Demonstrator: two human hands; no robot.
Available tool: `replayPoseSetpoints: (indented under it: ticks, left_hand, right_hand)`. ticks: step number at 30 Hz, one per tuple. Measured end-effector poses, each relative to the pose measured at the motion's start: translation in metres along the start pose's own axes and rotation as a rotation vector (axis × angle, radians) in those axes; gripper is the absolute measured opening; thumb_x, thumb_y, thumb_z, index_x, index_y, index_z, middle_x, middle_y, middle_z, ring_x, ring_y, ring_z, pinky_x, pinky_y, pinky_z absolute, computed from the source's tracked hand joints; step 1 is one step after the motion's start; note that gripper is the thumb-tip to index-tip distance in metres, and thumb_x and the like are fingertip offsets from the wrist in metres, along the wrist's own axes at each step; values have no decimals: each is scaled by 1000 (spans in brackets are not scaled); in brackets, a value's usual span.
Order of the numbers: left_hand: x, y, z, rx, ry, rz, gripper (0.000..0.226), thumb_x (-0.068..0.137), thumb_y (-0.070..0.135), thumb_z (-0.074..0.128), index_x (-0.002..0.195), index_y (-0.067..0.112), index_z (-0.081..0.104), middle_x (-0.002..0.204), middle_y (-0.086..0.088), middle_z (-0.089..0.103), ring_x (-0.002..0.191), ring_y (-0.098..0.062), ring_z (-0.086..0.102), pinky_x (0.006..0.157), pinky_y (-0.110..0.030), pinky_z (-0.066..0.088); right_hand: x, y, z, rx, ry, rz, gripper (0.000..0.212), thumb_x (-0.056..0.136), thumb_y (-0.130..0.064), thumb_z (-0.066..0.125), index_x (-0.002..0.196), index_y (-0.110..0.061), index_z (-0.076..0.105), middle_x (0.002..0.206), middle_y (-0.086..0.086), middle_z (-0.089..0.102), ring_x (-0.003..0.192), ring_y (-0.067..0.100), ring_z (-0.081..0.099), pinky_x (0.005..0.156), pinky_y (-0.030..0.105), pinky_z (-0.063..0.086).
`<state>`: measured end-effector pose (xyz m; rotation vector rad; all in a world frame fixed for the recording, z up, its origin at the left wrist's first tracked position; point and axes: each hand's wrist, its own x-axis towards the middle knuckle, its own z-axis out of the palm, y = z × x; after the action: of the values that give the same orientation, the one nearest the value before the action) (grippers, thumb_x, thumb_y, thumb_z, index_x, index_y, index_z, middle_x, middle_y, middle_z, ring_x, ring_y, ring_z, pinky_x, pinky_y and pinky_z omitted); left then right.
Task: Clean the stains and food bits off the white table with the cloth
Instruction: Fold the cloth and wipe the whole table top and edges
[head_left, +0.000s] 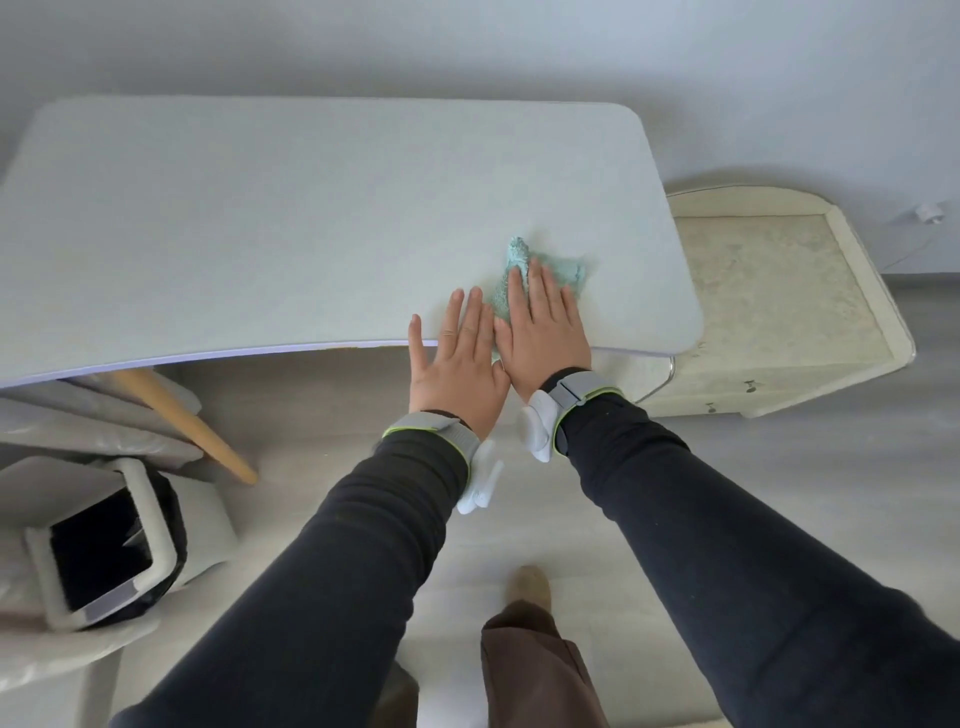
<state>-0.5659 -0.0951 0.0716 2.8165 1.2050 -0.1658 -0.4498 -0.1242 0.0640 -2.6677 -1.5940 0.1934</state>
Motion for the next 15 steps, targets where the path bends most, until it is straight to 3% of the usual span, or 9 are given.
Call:
replayPoseSetpoints:
  ticks: [15]
  left_hand:
    - [-55,-215,6,-5,9,-179,58,101,40,10,152,18,-5,160,6,-15,147,-14,-18,116,-52,-10]
  right_hand:
    - [23,-228,18,27,-20,-153,61,101,-40,18,152,-11,0,161,11,-4,150,22,-5,121,40,-4]
